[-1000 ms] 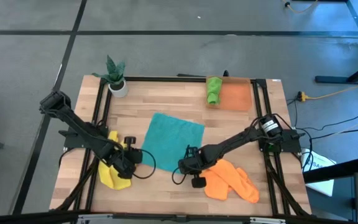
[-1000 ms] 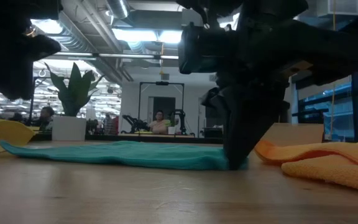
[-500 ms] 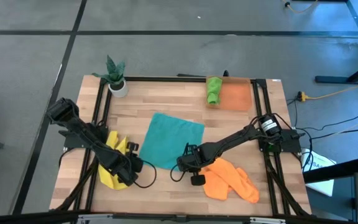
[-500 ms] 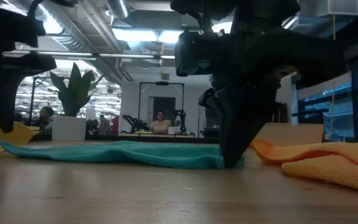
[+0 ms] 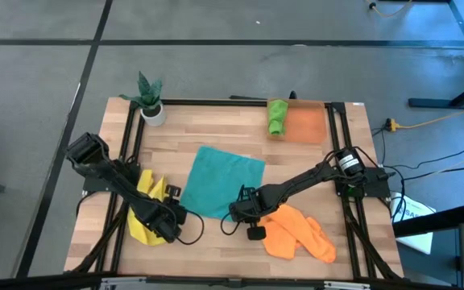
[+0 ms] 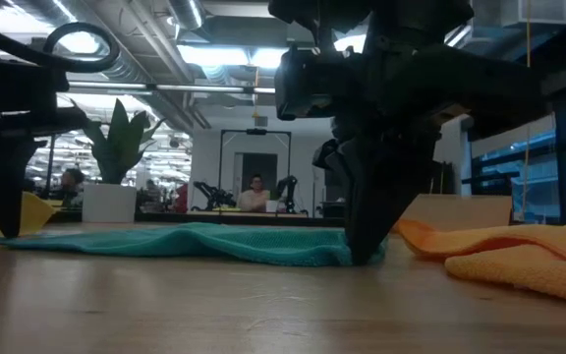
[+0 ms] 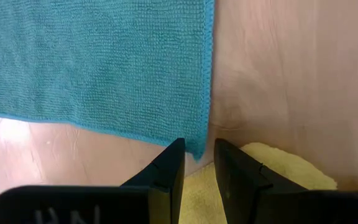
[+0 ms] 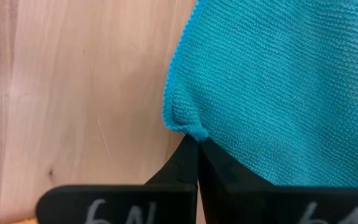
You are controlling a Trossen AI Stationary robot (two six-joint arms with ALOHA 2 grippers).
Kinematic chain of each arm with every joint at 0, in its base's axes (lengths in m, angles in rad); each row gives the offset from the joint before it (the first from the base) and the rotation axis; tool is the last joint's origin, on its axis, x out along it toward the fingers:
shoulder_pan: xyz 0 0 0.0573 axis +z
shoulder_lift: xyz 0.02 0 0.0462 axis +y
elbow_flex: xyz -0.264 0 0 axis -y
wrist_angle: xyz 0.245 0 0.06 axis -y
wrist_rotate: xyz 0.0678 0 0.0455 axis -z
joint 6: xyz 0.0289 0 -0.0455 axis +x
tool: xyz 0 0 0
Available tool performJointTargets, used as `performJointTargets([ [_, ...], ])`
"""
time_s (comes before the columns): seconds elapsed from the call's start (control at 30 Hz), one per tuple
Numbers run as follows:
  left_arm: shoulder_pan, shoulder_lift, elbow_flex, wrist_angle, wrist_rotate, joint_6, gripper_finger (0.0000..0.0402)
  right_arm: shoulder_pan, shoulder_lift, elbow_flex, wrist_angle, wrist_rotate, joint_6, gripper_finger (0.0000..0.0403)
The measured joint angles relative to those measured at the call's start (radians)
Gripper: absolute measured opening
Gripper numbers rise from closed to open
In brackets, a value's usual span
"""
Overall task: Roll microfiber towels into tight, uniform cylinder then place into a basket
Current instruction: Fold the blue towel
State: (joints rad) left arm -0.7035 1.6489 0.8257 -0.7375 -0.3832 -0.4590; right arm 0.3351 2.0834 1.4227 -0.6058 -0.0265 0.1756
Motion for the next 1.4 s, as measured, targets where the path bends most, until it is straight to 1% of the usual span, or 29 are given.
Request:
performJointTargets([
  [0.17, 0.002, 0.0, 0.0, 0.012, -0.003, 0.002, 0.0079, 0.0, 0.0, 0.001, 0.002, 0.0, 0.004, 0.0],
  [0.23, 0.007, 0.001, 0.0, 0.018, -0.006, 0.002, 0.0072, 0.0, 0.0, 0.002, 0.002, 0.0, 0.004, 0.0],
  [0.3, 0.012, 0.001, -0.003, 0.025, -0.005, 0.002, 0.0056, -0.002, -0.001, 0.002, 0.003, -0.001, 0.005, 0.0],
  [0.43, 0.02, -0.003, -0.022, 0.052, -0.003, 0.001, 0.0011, -0.009, -0.002, 0.002, 0.003, -0.001, 0.005, 0.0],
  [0.47, 0.021, -0.003, -0.028, 0.059, -0.003, 0.0, 0.0006, -0.011, -0.002, 0.002, 0.002, -0.001, 0.005, 0.0],
  [0.67, 0.024, -0.003, -0.036, 0.069, 0.002, -0.003, 0.0001, -0.02, -0.002, 0.002, -0.003, -0.002, 0.006, 0.0],
  [0.83, 0.03, -0.016, -0.033, 0.066, 0.052, -0.003, 0.0, -0.029, -0.002, 0.003, -0.034, -0.003, 0.028, 0.0],
  [0.9, 0.03, -0.024, -0.027, 0.056, 0.06, -0.018, 0.0, -0.029, -0.004, 0.003, -0.05, -0.02, 0.029, 0.0],
  [1.0, 0.039, -0.062, -0.027, 0.046, 0.082, -0.055, 0.0, -0.029, -0.004, 0.003, -0.057, -0.06, 0.03, 0.0],
  [1.17, 0.065, -0.139, -0.026, 0.043, 0.122, -0.062, 0.0, -0.029, -0.006, 0.003, -0.067, -0.127, 0.036, 0.0],
  [1.3, 0.094, -0.181, -0.025, 0.041, 0.18, -0.062, 0.0, -0.029, -0.035, 0.003, -0.086, -0.132, 0.048, 0.0],
  [1.4, 0.122, -0.208, -0.024, 0.039, 0.199, -0.087, 0.0, -0.029, -0.064, 0.003, -0.127, -0.098, 0.062, 0.0],
])
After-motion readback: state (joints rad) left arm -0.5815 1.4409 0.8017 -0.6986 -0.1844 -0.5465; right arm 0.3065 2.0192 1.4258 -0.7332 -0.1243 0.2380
